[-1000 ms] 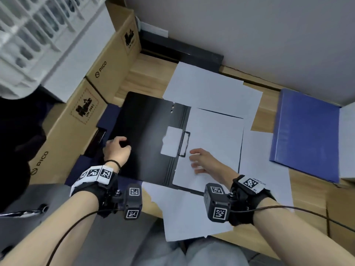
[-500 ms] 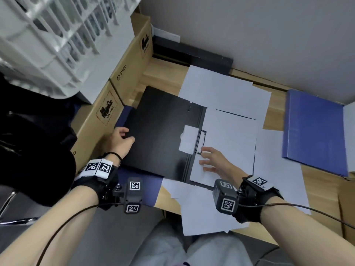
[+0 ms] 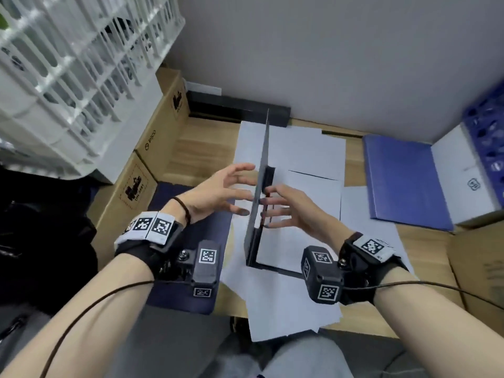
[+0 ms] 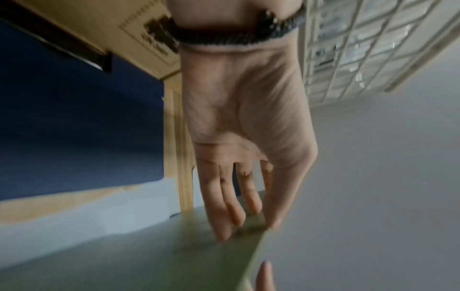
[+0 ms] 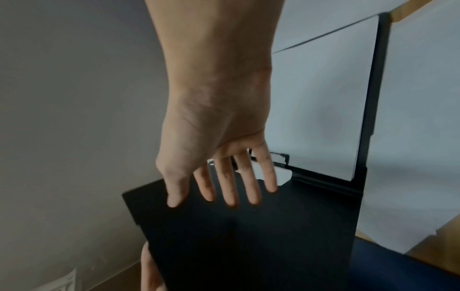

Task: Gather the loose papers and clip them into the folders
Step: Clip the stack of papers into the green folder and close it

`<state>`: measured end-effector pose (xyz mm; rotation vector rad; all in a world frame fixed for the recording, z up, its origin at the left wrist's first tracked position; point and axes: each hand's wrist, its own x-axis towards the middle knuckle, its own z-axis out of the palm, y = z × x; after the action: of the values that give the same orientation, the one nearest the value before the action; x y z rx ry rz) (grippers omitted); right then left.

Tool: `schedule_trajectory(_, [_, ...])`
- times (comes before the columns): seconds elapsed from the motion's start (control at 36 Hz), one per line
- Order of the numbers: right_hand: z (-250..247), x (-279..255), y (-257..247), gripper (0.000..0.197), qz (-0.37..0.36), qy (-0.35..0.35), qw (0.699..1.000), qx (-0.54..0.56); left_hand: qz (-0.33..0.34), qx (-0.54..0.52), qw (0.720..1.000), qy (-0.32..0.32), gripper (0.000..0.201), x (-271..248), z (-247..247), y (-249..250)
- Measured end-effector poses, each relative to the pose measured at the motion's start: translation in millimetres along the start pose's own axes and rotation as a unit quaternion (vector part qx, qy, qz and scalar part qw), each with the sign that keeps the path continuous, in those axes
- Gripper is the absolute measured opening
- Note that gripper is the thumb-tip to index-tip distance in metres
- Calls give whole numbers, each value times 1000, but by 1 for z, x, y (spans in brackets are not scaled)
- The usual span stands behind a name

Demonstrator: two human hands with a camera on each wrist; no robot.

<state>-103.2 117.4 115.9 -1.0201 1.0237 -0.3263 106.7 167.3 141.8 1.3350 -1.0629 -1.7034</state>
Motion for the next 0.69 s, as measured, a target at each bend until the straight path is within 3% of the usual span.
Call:
schedule_trajectory(0.08, [-16, -15, 0, 45, -30, 34, 999, 6, -32, 9, 998, -59, 60, 19, 26, -3])
schedule_trajectory(0.22, [-56, -36, 24, 21, -32, 128, 991, 34, -82, 42, 991, -100, 60, 47, 56, -21])
schedule_trajectory(0.33, [-88, -53, 52, 22, -15, 278, 960, 37, -109, 28, 994, 2, 57, 65, 71, -45])
schedule_trajectory(0.42, [-109, -65, 84, 33, 32, 320, 947, 26, -130, 40, 985, 104, 51, 75, 70, -67])
schedule_trajectory(0.61, [-123, -75, 135, 26, 153, 274, 948, 50, -206, 93, 950, 213, 38, 73, 55, -118])
schedule_trajectory(0.69, [-120, -74, 145, 28, 178, 247, 951, 58, -234, 109, 943, 208, 23, 66, 54, -129])
